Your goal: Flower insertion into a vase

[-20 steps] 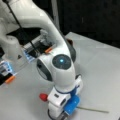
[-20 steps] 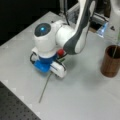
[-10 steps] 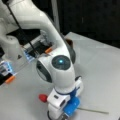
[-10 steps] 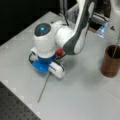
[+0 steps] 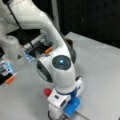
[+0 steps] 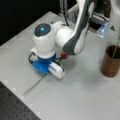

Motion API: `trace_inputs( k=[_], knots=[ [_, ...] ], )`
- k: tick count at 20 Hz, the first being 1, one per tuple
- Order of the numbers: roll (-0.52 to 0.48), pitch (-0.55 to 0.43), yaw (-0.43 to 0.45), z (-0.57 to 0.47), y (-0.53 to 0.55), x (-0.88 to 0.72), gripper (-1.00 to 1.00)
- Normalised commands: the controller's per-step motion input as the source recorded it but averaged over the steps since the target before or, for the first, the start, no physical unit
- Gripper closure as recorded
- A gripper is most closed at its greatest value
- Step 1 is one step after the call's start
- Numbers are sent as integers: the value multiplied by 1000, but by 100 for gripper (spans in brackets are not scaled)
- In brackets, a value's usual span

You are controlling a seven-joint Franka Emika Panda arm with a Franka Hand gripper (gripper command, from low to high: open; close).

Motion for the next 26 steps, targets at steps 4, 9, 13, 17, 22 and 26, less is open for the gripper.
trace_inputs(
  k=[4, 9, 13, 17, 22, 26],
  knots=[
    [-121, 193, 66, 247, 121, 94, 100],
    [-46, 155, 17, 454, 38, 13, 100],
    [15, 105, -58, 554, 47, -43, 100],
    [38, 61, -63, 540, 87, -46, 100],
    [78, -16, -69, 514, 140, -16, 100],
    [115, -13, -68, 410, 133, -34, 100]
  ],
)
